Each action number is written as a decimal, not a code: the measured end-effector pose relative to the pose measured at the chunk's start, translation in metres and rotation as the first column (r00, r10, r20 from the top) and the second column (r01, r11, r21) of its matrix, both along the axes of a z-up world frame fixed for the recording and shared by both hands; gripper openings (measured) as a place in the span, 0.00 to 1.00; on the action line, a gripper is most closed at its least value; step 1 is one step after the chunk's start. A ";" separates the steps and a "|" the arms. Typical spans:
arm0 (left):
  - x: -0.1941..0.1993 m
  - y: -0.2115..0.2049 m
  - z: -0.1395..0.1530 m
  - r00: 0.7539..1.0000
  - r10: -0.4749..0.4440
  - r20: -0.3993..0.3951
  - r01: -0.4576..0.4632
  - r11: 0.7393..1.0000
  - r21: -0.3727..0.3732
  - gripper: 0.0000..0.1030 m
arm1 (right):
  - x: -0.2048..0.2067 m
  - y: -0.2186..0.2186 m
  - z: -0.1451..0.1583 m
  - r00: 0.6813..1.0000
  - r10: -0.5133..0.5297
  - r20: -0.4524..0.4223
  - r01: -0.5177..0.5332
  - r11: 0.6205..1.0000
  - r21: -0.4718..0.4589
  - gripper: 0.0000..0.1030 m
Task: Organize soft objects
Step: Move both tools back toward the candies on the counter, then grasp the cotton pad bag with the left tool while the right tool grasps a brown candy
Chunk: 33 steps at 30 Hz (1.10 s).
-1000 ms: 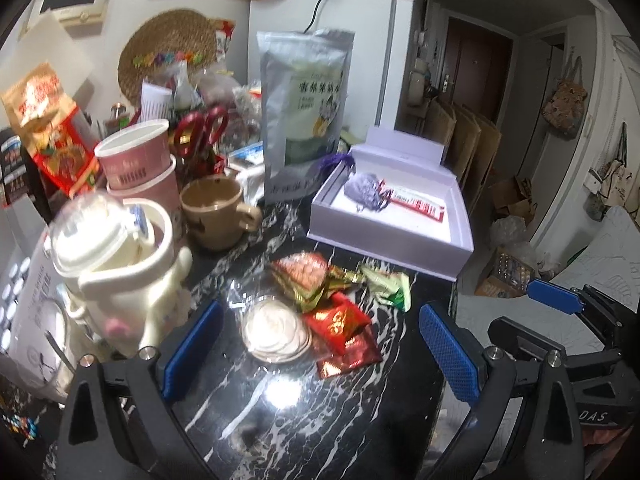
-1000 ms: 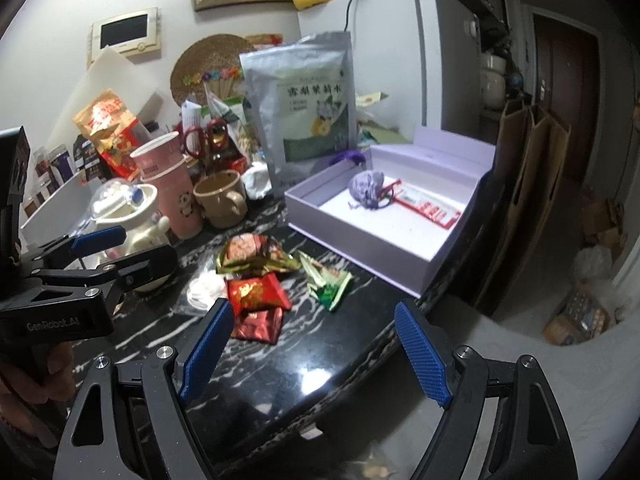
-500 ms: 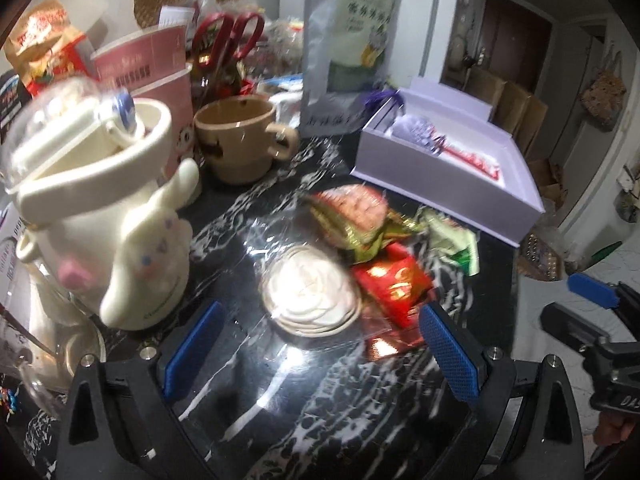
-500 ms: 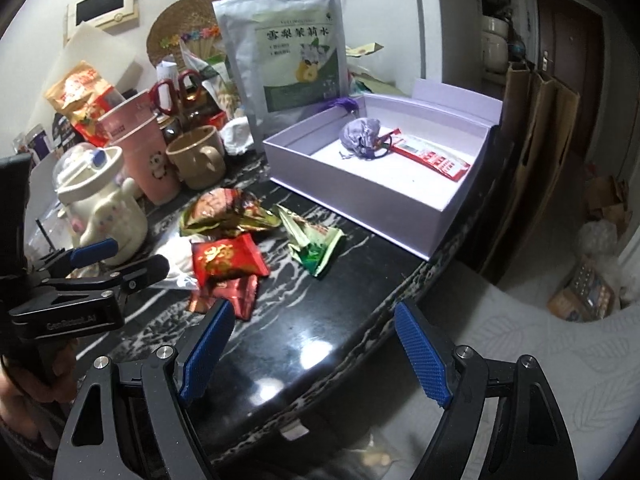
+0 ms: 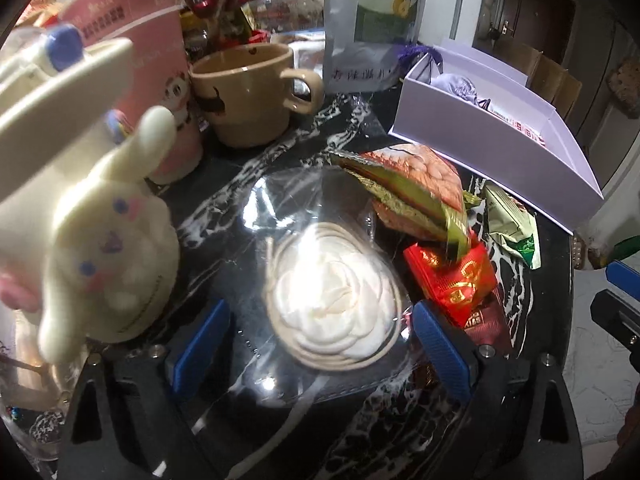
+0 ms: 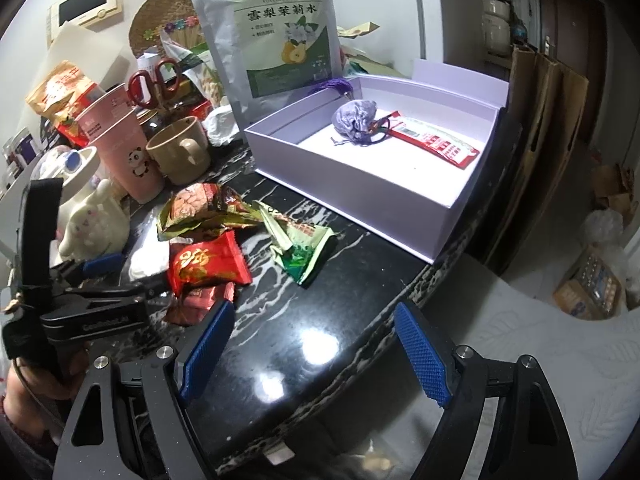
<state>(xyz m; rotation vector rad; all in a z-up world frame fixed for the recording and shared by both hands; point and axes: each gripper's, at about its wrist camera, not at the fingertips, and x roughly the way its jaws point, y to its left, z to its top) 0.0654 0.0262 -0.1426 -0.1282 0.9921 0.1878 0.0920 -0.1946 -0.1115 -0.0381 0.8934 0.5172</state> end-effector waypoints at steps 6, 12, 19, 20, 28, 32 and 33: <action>0.008 0.001 -0.006 1.000 0.014 -0.008 -0.014 1.000 -0.003 0.92 | 0.004 0.002 -0.003 1.000 0.010 -0.010 -0.010 1.000 -0.003 0.81; 0.007 0.001 -0.003 1.000 0.020 0.020 -0.021 1.000 0.012 0.65 | 0.003 0.003 -0.007 1.000 0.008 -0.021 -0.008 1.000 -0.006 0.81; -0.006 0.002 0.000 1.000 0.007 0.011 -0.006 0.998 -0.068 0.58 | -0.005 0.004 -0.007 1.000 0.011 -0.020 -0.011 1.000 -0.004 0.81; -0.009 0.002 0.001 1.000 0.005 0.009 -0.005 0.996 -0.089 0.58 | -0.006 0.005 -0.007 1.000 0.015 -0.019 -0.015 1.000 -0.004 0.81; -0.043 0.002 0.016 1.000 -0.003 0.012 0.004 0.995 -0.097 0.58 | -0.016 0.018 -0.012 0.997 0.065 -0.031 -0.065 0.998 0.002 0.81; -0.057 0.006 0.019 1.000 0.006 0.018 -0.004 0.995 -0.100 0.58 | -0.021 0.038 -0.021 0.991 0.127 -0.046 -0.127 0.992 -0.010 0.81; -0.060 0.008 0.020 1.000 0.011 0.021 -0.009 0.994 -0.106 0.58 | -0.022 0.043 -0.023 0.987 0.152 -0.053 -0.152 0.988 0.002 0.81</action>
